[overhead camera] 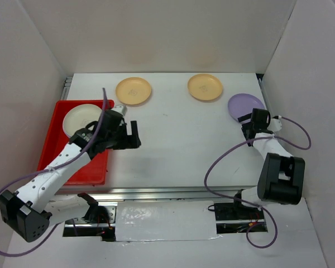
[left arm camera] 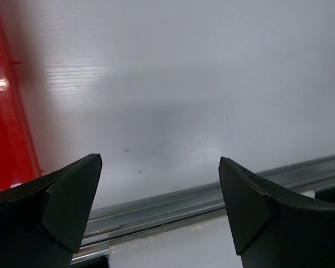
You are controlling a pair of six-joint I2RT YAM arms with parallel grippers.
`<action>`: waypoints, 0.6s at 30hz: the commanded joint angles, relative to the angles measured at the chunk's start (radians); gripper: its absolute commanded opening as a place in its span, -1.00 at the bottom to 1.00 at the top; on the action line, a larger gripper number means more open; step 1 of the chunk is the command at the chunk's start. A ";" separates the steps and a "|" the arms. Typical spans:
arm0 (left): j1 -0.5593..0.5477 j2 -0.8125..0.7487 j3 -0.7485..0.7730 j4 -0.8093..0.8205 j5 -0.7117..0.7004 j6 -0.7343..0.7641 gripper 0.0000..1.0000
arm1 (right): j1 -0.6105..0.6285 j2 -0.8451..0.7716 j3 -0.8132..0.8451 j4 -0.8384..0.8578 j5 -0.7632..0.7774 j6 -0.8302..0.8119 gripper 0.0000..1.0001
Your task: Place the plates into the plastic bin on the countertop
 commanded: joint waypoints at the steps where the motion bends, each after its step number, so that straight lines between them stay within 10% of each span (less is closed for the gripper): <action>1: -0.158 0.022 0.036 0.052 -0.140 -0.036 0.99 | -0.071 0.084 -0.031 0.279 0.005 0.137 1.00; 6: -0.336 0.089 0.039 0.060 -0.264 -0.068 0.99 | -0.091 0.272 0.160 0.209 -0.024 0.116 0.98; 18: -0.381 0.138 0.022 0.109 -0.254 -0.077 0.99 | -0.108 0.583 0.551 -0.196 -0.112 0.172 0.77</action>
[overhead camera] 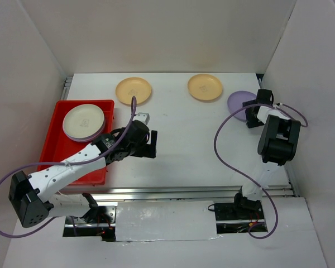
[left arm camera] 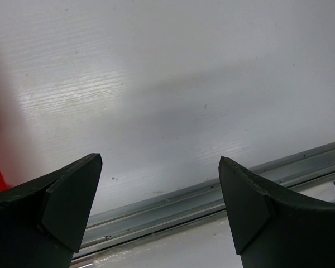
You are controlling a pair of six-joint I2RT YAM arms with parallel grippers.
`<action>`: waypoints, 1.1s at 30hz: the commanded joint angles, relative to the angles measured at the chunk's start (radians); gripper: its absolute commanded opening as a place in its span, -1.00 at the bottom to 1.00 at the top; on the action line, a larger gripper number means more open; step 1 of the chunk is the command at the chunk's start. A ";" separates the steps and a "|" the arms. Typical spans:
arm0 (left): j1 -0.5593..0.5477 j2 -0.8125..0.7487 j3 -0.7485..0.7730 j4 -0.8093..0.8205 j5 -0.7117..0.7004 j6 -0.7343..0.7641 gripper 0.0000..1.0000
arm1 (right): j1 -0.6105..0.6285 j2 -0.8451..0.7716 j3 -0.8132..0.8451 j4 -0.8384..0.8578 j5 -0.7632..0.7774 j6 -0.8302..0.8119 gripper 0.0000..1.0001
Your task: Place the plates into the plastic bin on the countertop
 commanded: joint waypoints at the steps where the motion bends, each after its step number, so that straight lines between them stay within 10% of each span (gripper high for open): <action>1: 0.015 0.011 0.015 0.032 -0.013 -0.002 0.99 | -0.008 0.021 0.052 -0.152 0.000 0.029 0.76; 16: 0.120 -0.084 -0.007 0.024 0.047 0.038 0.99 | -0.050 0.068 0.061 -0.208 -0.065 0.026 -0.25; 19: 0.145 -0.093 -0.018 0.027 0.064 0.046 0.99 | -0.047 0.042 0.043 -0.197 -0.071 0.006 -1.00; 30: 0.185 0.099 0.221 0.028 0.096 0.113 0.99 | 0.482 -0.502 -0.198 -0.255 0.450 -0.347 -1.00; 33: 0.209 0.204 0.324 0.012 0.151 0.144 0.99 | 0.632 -0.606 -0.218 -0.272 0.312 -0.434 -1.00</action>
